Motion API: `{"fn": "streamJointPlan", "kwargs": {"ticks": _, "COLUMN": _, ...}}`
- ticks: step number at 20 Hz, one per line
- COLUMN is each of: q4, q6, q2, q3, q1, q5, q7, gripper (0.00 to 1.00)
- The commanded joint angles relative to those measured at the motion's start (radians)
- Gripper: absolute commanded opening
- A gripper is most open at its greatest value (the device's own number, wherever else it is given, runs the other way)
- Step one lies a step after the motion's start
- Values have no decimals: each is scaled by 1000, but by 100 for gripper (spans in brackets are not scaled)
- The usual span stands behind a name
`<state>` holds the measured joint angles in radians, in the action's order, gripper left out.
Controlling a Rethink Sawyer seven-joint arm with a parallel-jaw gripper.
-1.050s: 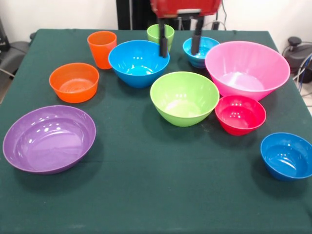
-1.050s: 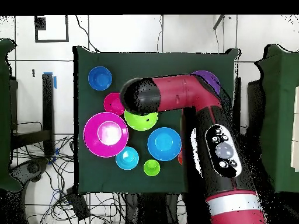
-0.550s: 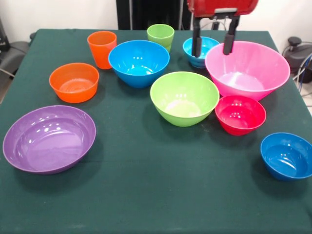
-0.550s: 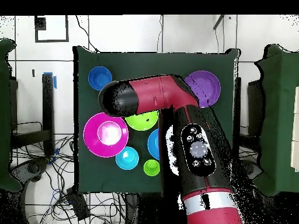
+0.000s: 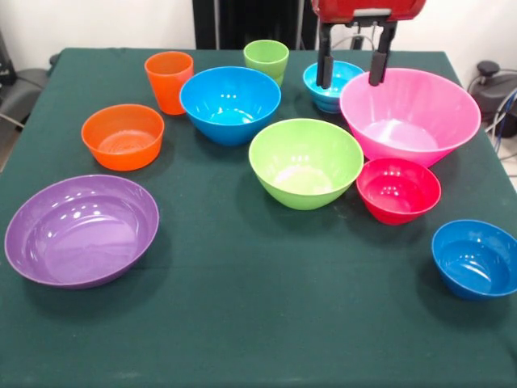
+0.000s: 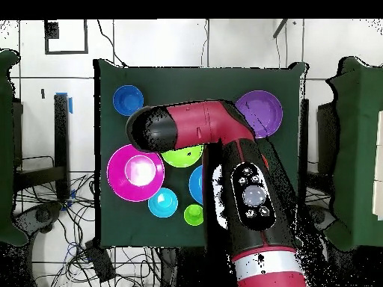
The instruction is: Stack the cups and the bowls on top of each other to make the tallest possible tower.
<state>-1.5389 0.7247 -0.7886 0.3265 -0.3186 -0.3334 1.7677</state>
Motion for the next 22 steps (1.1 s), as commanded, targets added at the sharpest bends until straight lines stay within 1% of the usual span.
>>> {"fn": "streamJointPlan", "kwargs": {"ticks": 1, "q4": -67, "q6": 8, "q2": 11, "q3": -26, "q1": 17, "q5": 7, "q7": 107, "gripper": 100}}
{"fn": "streamJointPlan", "kwargs": {"ticks": 5, "q4": -50, "q6": 43, "q2": 1, "q3": -31, "q1": 25, "q5": 18, "q7": 98, "gripper": 100}}
{"fn": "streamJointPlan", "kwargs": {"ticks": 7, "q4": -54, "q6": 42, "q2": 0, "q3": -30, "q1": 27, "q5": 23, "q7": 99, "gripper": 100}}
{"fn": "streamJointPlan", "kwargs": {"ticks": 10, "q4": -96, "q6": 5, "q2": -26, "q3": -53, "q1": 46, "q5": 14, "q7": 130, "gripper": 100}}
{"fn": "streamJointPlan", "kwargs": {"ticks": 15, "q4": -183, "q6": -45, "q2": -59, "q3": -72, "q1": 65, "q5": 21, "q7": 163, "gripper": 100}}
{"fn": "streamJointPlan", "kwargs": {"ticks": 22, "q4": -210, "q6": -61, "q2": -78, "q3": -91, "q1": 86, "q5": 30, "q7": 168, "gripper": 100}}
